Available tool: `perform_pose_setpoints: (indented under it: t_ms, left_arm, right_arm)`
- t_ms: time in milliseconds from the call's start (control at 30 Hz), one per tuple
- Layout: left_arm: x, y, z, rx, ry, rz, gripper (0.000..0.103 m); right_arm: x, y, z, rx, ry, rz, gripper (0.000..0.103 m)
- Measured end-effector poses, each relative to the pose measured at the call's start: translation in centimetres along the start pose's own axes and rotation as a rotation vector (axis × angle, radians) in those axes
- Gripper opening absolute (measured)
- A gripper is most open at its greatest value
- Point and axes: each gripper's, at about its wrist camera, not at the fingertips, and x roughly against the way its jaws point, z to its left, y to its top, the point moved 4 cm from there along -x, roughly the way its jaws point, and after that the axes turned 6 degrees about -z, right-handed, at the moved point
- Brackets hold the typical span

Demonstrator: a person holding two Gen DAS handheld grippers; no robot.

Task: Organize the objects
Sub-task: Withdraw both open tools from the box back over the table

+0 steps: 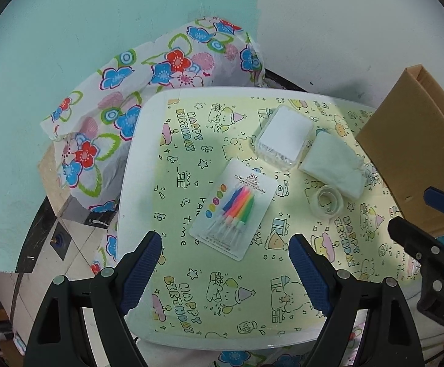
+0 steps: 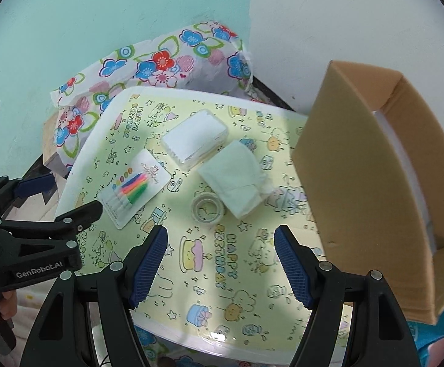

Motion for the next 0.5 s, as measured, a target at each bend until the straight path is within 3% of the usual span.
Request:
perform_pose_setpoints:
  t_ms: [500]
  left_arm:
    - [-3.6, 0.5, -0.4, -0.05, -0.016, 0.035, 0.087]
  right_arm:
    - [-4.4, -0.1, -0.1, -0.065, 0.032, 0.058, 0.076]
